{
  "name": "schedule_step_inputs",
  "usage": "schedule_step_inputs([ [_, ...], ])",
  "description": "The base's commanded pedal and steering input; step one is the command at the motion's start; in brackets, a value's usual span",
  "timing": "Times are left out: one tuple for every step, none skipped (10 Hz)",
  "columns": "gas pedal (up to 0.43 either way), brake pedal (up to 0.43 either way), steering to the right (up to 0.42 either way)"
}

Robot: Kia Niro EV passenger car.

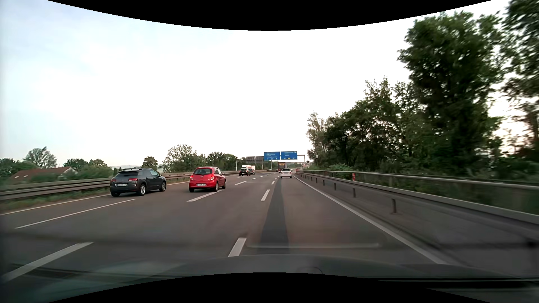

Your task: Follow the waypoints while adhering to traffic rules and regulations

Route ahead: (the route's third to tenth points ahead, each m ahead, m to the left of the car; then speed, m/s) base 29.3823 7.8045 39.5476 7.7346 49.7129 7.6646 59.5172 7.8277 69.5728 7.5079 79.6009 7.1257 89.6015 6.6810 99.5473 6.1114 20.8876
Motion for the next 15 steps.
schedule_step_inputs([
  [0.000, 0.000, -0.003],
  [0.000, 0.000, -0.003],
  [0.000, 0.000, -0.003],
  [0.000, 0.000, -0.003],
  [0.000, 0.000, -0.003],
  [0.000, 0.000, -0.003],
  [0.000, 0.000, -0.003],
  [0.000, 0.000, -0.003],
  [0.000, 0.000, -0.003],
  [0.000, 0.000, -0.004],
  [0.000, 0.000, -0.004],
  [0.000, 0.000, -0.004],
  [0.000, 0.000, -0.004],
  [0.000, 0.000, -0.004],
  [0.000, 0.000, -0.004],
])
